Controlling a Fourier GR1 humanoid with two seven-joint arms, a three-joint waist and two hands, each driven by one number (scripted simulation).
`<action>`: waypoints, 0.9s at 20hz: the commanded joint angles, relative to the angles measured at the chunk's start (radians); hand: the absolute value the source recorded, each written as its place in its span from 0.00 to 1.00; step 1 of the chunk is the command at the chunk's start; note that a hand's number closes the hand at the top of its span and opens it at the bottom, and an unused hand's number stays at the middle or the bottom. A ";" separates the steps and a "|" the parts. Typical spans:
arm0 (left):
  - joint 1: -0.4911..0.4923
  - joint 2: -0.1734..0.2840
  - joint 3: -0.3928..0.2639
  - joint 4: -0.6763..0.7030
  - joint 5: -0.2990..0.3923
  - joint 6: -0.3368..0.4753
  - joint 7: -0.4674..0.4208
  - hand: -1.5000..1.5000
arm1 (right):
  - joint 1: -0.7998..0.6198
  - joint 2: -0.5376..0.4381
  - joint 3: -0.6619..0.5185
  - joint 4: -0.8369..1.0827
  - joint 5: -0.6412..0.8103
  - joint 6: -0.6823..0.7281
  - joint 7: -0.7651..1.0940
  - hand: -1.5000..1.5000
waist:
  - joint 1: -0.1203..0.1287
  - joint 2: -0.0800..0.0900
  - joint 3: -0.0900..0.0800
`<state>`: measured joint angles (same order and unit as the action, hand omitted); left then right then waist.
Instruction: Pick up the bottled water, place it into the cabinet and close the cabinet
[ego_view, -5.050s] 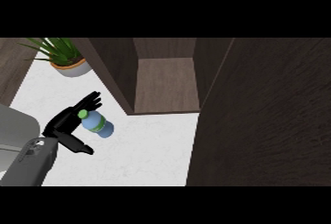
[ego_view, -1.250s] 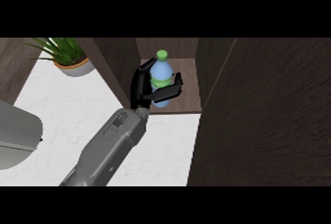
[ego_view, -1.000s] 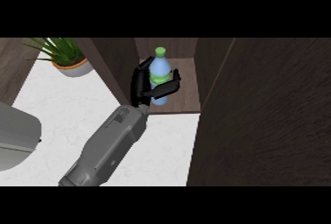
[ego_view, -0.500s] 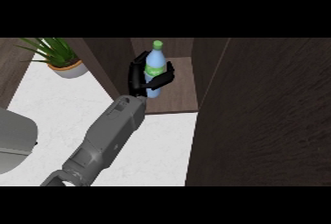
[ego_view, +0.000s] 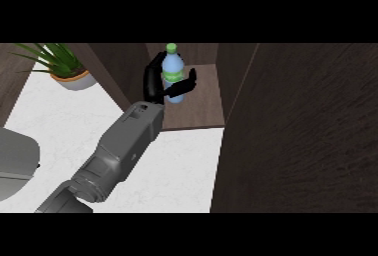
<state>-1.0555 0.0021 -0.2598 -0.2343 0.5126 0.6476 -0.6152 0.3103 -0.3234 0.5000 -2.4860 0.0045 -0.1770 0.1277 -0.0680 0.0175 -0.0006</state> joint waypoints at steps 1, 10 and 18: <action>-0.031 -0.002 -0.002 0.060 -0.017 0.008 -0.015 0.00 | 0.069 -0.024 -0.008 -0.102 -0.039 0.018 0.007 0.00 | -0.006 -0.001 0.000; -0.077 -0.002 0.058 0.096 0.012 -0.060 -0.034 0.00 | 0.030 -0.005 -0.025 -0.092 -0.046 0.028 0.024 0.00 | -0.005 0.007 -0.001; -0.106 -0.002 0.049 0.123 -0.014 -0.094 -0.049 0.00 | 0.021 -0.001 -0.040 -0.079 -0.065 0.056 0.013 0.00 | -0.009 0.005 0.000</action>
<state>-1.1390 0.0055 -0.1970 -0.1225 0.5159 0.5649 -0.6745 0.3244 -0.3187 0.4668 -2.4818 -0.0125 -0.1287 0.0957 -0.0750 0.0242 -0.0009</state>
